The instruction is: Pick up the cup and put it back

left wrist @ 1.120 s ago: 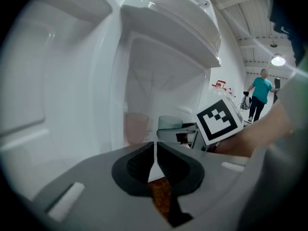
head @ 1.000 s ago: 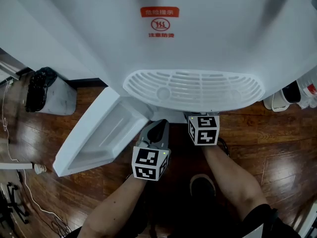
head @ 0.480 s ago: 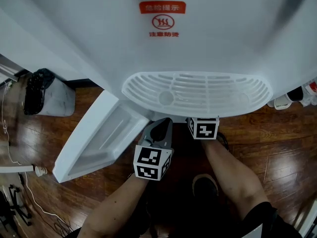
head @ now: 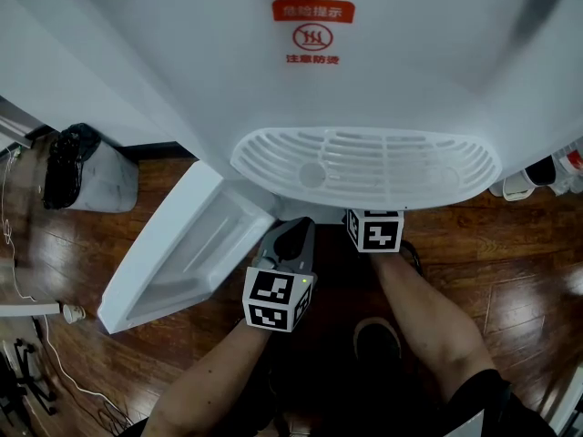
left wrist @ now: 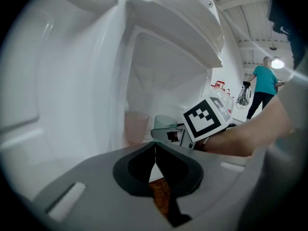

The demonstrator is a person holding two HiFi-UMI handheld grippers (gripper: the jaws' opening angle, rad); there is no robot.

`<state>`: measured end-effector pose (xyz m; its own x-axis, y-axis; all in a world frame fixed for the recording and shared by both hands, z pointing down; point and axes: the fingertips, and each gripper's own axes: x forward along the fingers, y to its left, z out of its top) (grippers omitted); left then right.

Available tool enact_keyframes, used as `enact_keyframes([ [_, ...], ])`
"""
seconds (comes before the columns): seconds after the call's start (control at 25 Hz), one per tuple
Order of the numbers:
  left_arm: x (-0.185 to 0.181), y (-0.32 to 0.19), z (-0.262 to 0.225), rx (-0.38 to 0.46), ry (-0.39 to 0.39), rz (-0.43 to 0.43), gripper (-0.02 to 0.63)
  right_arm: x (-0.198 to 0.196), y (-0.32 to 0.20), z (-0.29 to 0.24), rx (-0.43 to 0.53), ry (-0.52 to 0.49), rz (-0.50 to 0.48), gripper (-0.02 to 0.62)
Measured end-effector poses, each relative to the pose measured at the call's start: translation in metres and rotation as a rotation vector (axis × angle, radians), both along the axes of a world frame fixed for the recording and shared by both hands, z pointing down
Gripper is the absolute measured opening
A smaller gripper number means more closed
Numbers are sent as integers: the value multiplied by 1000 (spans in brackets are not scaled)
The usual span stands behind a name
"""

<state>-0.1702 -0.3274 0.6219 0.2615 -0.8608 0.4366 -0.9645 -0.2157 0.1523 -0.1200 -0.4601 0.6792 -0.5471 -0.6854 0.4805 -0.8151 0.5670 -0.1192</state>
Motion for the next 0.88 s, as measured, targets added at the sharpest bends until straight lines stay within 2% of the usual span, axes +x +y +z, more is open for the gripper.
enact_keyframes([
  [0.24,1,6,-6,1,3,0,1,11,18,10,-36,-3,0,405],
  [0.36,5,12,-14,7,-7,34,1,19,32,8,-48,-5,-15,402],
  [0.48,5,24,-28,27,-31,76,1,25,57,5,-60,-3,-52,369],
  [0.56,1,30,-38,38,-39,77,0,27,74,-3,-54,-13,-87,311],
  [0.68,0,40,-51,30,-54,102,0,32,94,-19,-50,-41,-111,274],
  [0.88,9,54,-79,50,-57,128,3,40,121,-47,-42,-63,-144,256],
])
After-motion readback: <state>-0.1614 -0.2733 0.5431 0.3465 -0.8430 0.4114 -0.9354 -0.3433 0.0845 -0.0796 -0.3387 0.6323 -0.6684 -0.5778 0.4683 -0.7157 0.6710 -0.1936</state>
